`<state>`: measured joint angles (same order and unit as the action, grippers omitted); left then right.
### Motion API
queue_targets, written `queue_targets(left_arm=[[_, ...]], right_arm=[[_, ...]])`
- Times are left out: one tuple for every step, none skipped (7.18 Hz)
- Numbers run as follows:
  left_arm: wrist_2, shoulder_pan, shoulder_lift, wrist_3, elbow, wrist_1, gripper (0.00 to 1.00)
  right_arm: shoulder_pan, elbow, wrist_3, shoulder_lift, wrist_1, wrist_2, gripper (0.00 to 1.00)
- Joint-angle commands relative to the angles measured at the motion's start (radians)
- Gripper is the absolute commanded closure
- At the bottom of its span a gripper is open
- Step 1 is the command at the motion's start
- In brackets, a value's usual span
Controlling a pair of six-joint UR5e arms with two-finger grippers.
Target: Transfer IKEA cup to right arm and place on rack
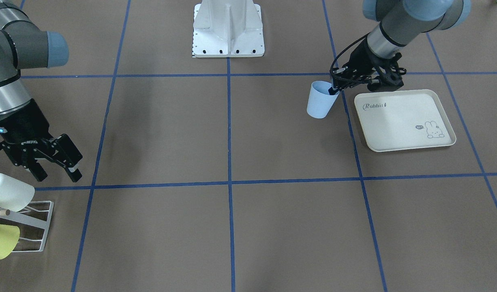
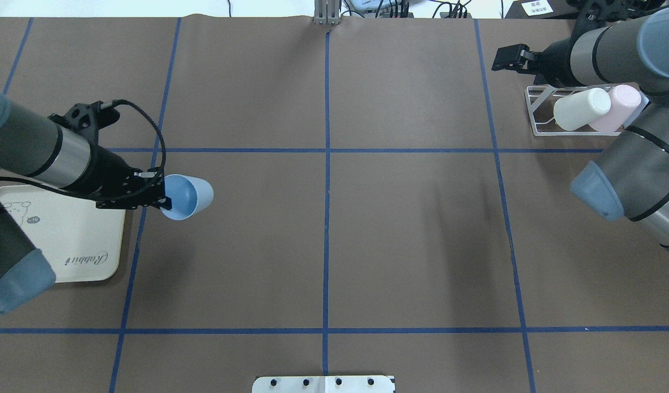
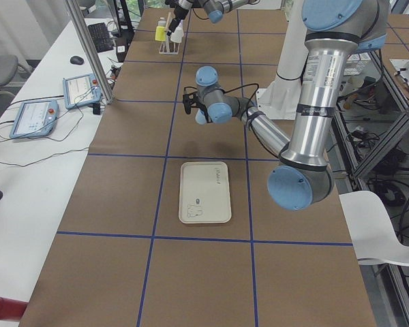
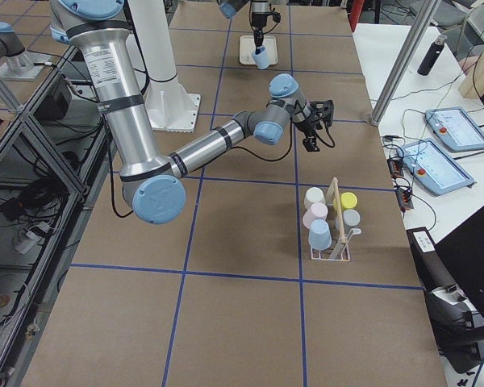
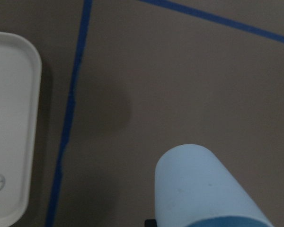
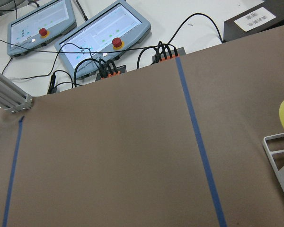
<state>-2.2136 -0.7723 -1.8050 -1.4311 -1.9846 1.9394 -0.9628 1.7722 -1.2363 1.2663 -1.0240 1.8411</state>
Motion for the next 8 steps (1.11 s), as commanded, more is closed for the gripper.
queue_targets(left_arm=[[0.047,-0.001,-0.159,-0.121,0.059,0.013,1.00],[0.079,-0.001,-0.166,-0.177,0.064,0.092,1.00],[0.124,0.001,-0.169,-0.313,0.110,0.272,1.00],[0.156,0.002,-0.169,-0.442,0.183,0.478,1.00],[0.213,0.007,-0.171,-0.539,0.248,0.659,1.00],[0.263,0.013,-0.174,-0.608,0.300,0.811,1.00],[0.294,0.015,-0.177,-0.664,0.344,0.937,1.00],[0.314,0.016,-0.195,-0.717,0.399,1.063,1.00]], right_arm=[[0.041,0.035,-0.111,-0.002,0.011,-0.002,0.00],[0.059,0.058,-0.182,-0.002,0.016,-0.002,0.00],[0.074,0.081,-0.234,-0.007,0.016,-0.002,0.00],[0.085,0.092,-0.276,-0.008,0.016,0.000,0.00],[0.096,0.096,-0.308,-0.024,0.016,-0.002,0.00],[0.101,0.096,-0.363,-0.047,0.016,0.000,0.00],[0.111,0.096,-0.426,-0.067,0.018,0.001,0.00],[0.128,0.093,-0.527,-0.094,0.047,0.001,0.00]])
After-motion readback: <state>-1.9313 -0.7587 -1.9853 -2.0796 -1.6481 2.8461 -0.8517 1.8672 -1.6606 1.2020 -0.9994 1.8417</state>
